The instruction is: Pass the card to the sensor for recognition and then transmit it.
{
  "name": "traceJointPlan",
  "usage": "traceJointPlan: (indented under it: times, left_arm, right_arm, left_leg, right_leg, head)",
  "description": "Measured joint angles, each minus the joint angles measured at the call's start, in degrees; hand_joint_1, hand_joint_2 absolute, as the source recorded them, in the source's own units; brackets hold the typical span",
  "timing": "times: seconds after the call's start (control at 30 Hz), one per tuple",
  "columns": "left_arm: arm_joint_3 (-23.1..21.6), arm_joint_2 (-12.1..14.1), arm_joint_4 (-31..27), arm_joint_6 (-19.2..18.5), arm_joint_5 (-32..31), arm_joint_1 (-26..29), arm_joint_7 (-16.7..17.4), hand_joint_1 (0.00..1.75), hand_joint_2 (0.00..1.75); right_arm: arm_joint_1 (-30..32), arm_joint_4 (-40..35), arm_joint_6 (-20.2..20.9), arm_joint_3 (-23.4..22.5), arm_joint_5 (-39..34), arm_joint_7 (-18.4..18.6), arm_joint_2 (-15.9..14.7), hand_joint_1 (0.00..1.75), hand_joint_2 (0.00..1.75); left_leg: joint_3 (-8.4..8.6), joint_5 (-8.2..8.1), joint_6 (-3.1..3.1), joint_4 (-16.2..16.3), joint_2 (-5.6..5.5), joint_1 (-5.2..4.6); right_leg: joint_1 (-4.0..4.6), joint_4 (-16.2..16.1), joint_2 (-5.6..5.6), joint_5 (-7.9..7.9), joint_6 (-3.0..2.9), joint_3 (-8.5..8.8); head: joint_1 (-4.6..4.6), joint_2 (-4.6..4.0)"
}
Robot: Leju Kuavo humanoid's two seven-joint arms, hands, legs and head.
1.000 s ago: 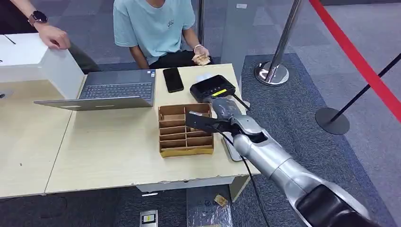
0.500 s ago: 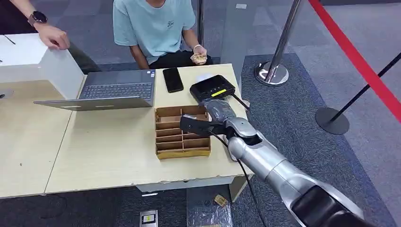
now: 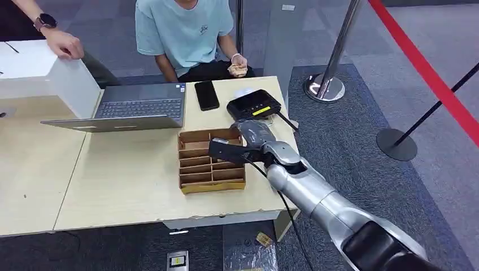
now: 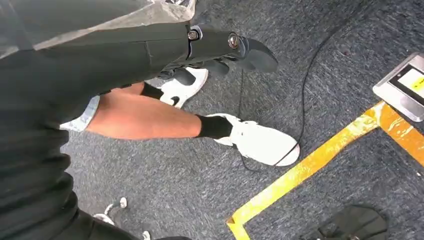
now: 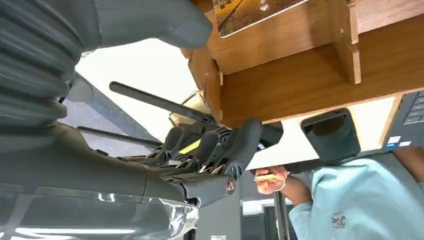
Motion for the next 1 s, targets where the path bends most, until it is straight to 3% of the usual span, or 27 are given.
traceJointPlan:
  times: [0.27,0.5,0.57,0.6,0.63,0.67,0.73,0.9,1.0]
  left_arm:
    - [0.00,0.00,0.00,0.00,0.37,0.47,-0.33,0.00,1.75]
    - [0.00,0.00,0.00,0.15,0.42,0.53,-0.44,0.00,1.75]
    - [0.00,0.00,0.00,0.17,0.42,0.53,-0.44,0.00,1.75]
    - [0.00,0.00,0.00,0.17,0.42,0.51,-0.44,0.00,1.75]
    - [0.00,0.00,0.00,0.17,0.42,0.51,-0.44,0.00,1.75]
    - [0.00,0.00,0.00,0.17,0.42,0.51,-0.44,0.00,1.75]
    - [0.00,0.00,0.00,0.17,0.44,0.50,-0.44,0.00,1.75]
    - [0.00,-0.02,0.00,0.17,0.42,0.38,-0.44,0.00,1.75]
    - [0.00,-0.04,0.00,0.15,0.37,0.36,-0.44,0.00,1.75]
  right_arm:
    - [-0.21,-4.85,3.15,0.00,1.64,2.27,-2.08,0.61,1.75]
    - [0.34,-9.15,4.61,0.33,2.69,3.06,-2.99,0.68,1.75]
    - [0.61,-10.47,4.70,0.50,2.80,3.10,-3.12,0.80,1.75]
    - [0.70,-10.91,4.76,0.61,2.80,3.10,-3.15,1.12,1.75]
    - [0.81,-11.47,4.81,0.74,2.82,3.10,-3.21,1.17,1.75]
    - [0.91,-11.78,4.85,0.81,2.82,3.12,-3.23,1.17,1.75]
    - [1.13,-12.37,4.87,1.01,2.91,3.12,-3.30,0.94,1.75]
    - [2.14,-13.46,5.09,1.75,3.15,3.12,-3.10,0.98,1.75]
    - [2.68,-13.44,4.83,1.97,3.12,2.84,-2.67,0.86,1.75]
  left_leg:
    - [-0.01,0.00,0.00,0.01,0.00,0.00]
    - [-0.03,0.00,0.00,0.00,0.00,0.00]
    - [-0.03,0.00,0.00,0.00,0.00,0.00]
    - [-0.03,0.00,0.00,0.00,0.00,0.00]
    - [-0.03,0.00,0.00,0.00,0.00,0.00]
    - [-0.03,0.00,0.00,0.00,0.00,0.00]
    - [-0.03,0.00,0.00,0.00,0.00,0.00]
    - [-0.04,0.00,0.00,0.00,0.00,0.00]
    - [-0.04,0.00,0.00,0.00,0.00,0.00]
  right_leg:
    - [0.00,0.00,0.00,0.00,0.00,-0.02]
    - [0.00,0.00,0.00,0.00,0.00,-0.04]
    - [0.00,0.00,0.00,0.00,0.00,-0.04]
    - [0.00,0.00,0.00,0.00,0.00,-0.03]
    - [0.00,0.00,0.00,0.00,0.00,-0.03]
    - [0.00,0.00,0.00,0.00,0.00,-0.02]
    - [0.00,0.00,0.00,0.00,0.00,-0.02]
    - [0.00,0.00,0.00,0.00,0.00,-0.02]
    - [0.00,0.00,0.00,0.00,0.00,-0.02]
  head:
    - [0.00,0.00]
    - [0.00,0.00]
    - [0.00,0.00]
    - [0.00,0.00]
    - [0.00,0.00]
    - [0.00,0.00]
    - [0.02,0.00]
    - [0.02,0.00]
    - [0.00,0.00]
